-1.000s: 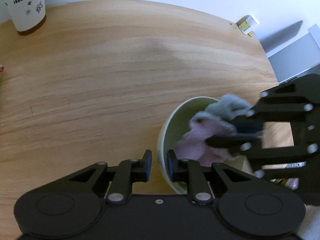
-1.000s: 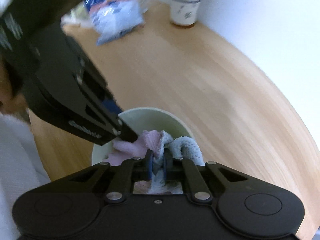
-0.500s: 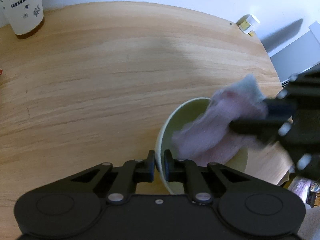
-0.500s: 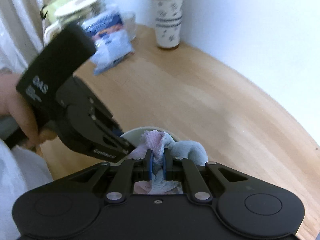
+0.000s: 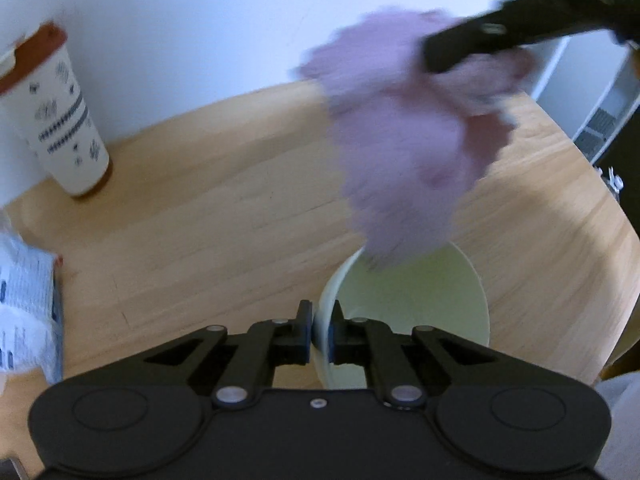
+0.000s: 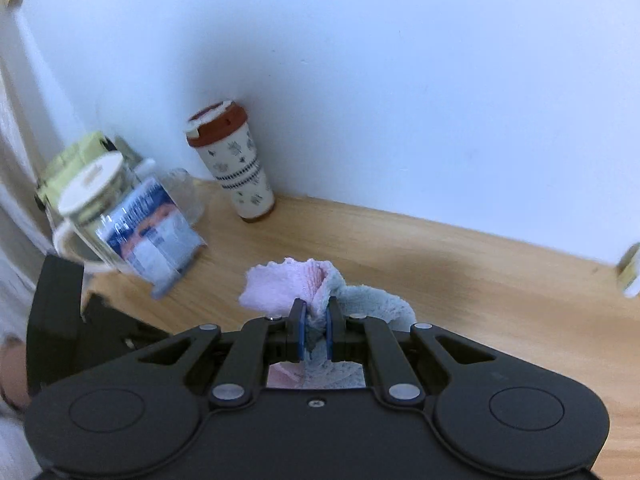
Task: Clean bowl
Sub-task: 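Lift the cloths out of the bowl with the right gripper and wipe the bowl's outer wall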
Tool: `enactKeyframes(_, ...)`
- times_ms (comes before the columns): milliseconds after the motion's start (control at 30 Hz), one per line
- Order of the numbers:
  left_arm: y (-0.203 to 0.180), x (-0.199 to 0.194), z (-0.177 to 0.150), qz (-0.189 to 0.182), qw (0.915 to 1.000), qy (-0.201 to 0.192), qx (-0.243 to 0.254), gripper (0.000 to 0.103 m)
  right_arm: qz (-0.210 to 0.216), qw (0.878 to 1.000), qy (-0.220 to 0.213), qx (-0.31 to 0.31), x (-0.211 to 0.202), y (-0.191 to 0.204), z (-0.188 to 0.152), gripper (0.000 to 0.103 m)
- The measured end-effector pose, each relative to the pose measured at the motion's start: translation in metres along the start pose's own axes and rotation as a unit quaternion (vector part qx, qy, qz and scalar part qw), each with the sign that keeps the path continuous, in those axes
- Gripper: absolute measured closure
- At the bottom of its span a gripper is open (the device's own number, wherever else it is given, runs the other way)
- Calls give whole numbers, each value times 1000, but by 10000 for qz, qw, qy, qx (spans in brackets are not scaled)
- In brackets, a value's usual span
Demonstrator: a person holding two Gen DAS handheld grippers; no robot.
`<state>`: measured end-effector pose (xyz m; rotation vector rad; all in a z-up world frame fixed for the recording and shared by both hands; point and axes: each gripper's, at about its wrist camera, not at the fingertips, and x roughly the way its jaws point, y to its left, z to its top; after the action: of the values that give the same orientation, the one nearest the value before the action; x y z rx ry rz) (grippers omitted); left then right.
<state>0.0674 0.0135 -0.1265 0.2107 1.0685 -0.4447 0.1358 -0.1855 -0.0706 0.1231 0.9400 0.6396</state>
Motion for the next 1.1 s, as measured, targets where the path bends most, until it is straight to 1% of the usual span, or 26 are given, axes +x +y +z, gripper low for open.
enactKeyframes(67, -2, -2, -1, 35, 9999, -65, 70, 96, 174, 9997, 54, 191, 14, 1, 3, 93)
enactKeyframes(167, -3, -5, -4, 84, 9998, -112, 112, 96, 358, 9983, 335, 303, 47, 9, 2, 93)
enactKeyframes(300, -5, -5, -5, 128, 9998, -125, 56, 96, 462, 9943, 932, 245, 89, 20, -5, 93)
enactKeyframes(400, -4, -7, -8, 61, 9999, -117, -17, 96, 597, 9890, 1338, 204, 108, 22, -10, 92)
enactKeyframes(600, -6, -12, -11, 72, 9998, -180, -61, 95, 729, 9829, 1686, 115, 117, 20, -14, 92)
enactKeyframes(700, -6, -14, -12, 73, 9997, -183, -115, 95, 647, 9817, 1787, 118, 114, 15, -19, 92)
enactKeyframes(933, -6, -21, -17, 20, 9995, -206, -240, 94, 357, 9752, 2139, 445, 113, -4, -44, 92)
enactKeyframes(1000, -6, -20, -16, 17, 9995, -211, -239, 94, 356, 9737, 2181, 564, 111, -6, -49, 92)
enactKeyframes(1100, -4, -19, -17, -15, 9994, -218, -276, 93, 449, 9736, 2127, 695, 111, -4, -45, 92)
